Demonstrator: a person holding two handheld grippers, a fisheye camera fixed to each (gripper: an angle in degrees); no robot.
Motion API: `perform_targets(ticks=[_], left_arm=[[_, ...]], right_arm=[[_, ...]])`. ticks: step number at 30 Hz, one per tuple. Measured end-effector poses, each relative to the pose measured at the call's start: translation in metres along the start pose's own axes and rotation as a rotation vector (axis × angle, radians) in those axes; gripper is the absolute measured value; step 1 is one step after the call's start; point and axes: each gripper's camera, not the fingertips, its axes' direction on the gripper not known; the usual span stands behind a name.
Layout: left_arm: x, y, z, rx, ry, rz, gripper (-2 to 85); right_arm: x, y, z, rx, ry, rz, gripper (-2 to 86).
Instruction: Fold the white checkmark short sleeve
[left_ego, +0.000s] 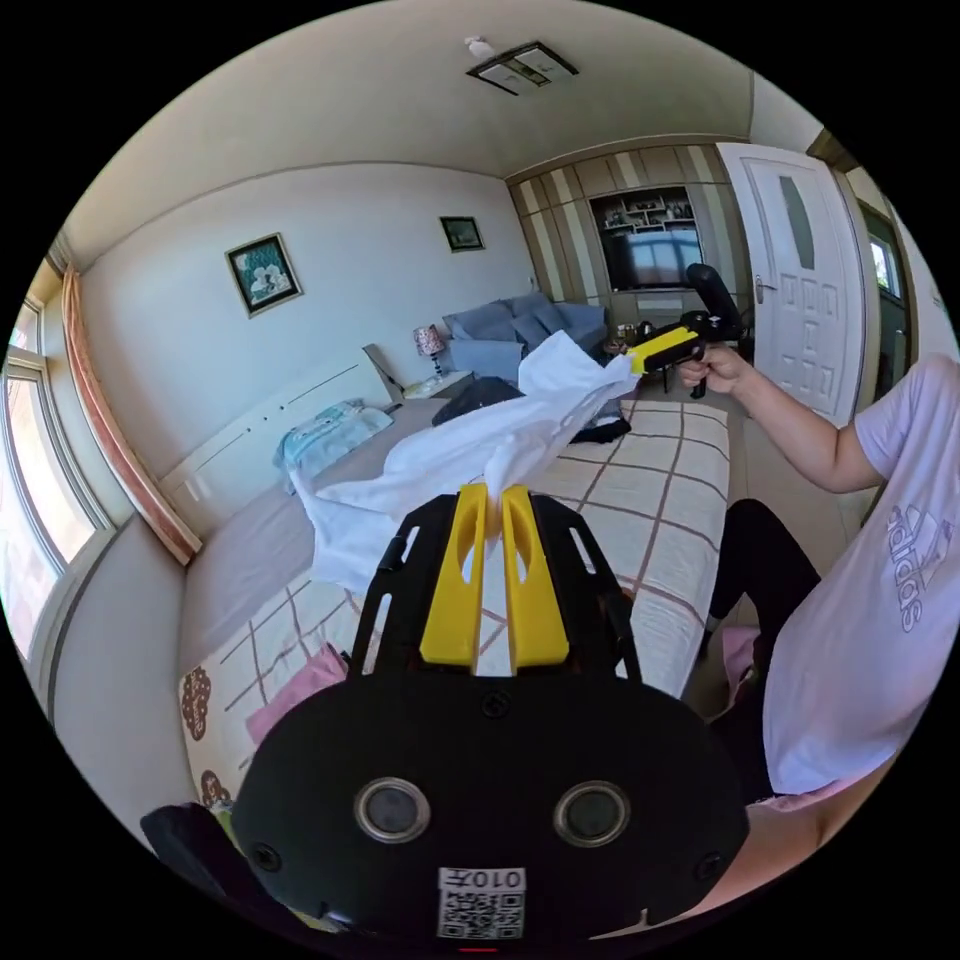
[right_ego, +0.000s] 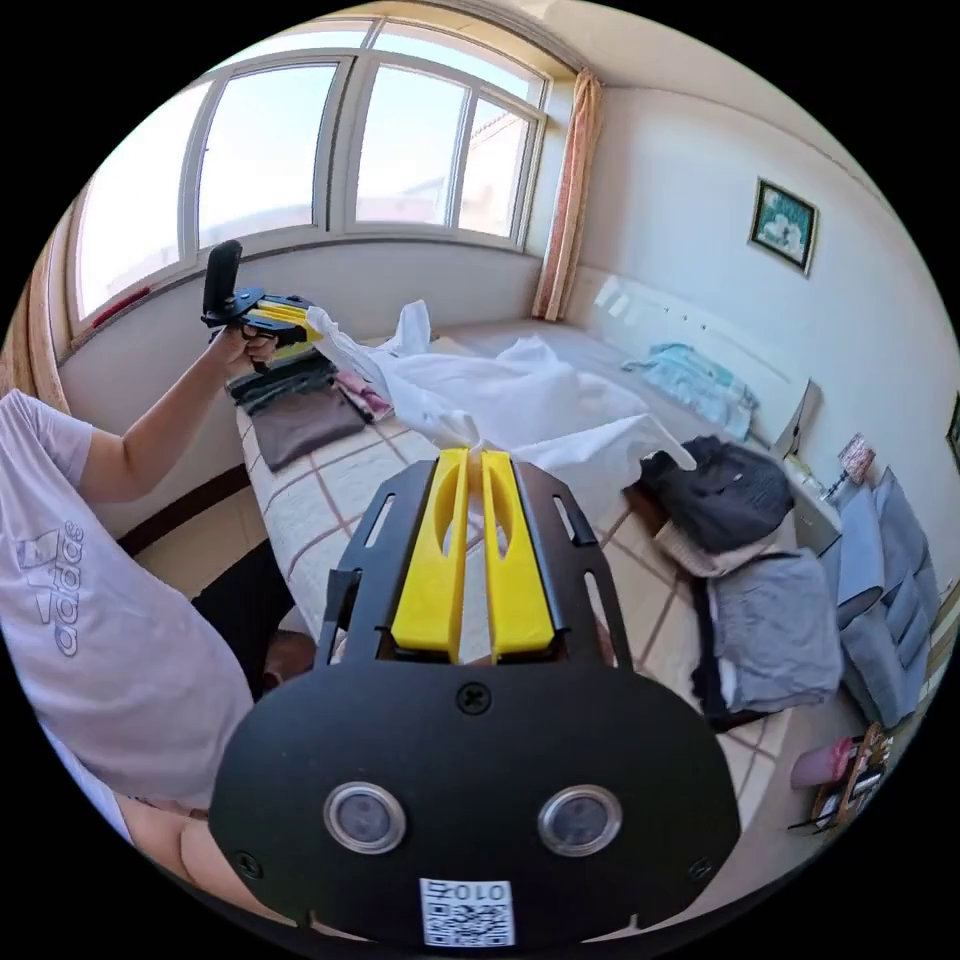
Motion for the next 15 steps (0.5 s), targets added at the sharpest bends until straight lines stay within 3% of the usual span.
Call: perform_targets(ticks=[2,5,15], left_arm=[[0.018,0.047,0.043,-0.089,0.059,-0.095,0.6],[0.050,0.110,0.093,-0.200,0.196,-0.220,0.7],[0.095,0.134,0.123,-0.328,0.215,-0.123,1.3]], right_arm=[[0.005,0.064,0.061,-0.093,-0.152,0.142,3.2],[-0.008,0.130,0.109,-0.191,-0.213,0.223,3.2],[-0.032,0.195,0.130,-0.160,-0.202,0.267,2.9]])
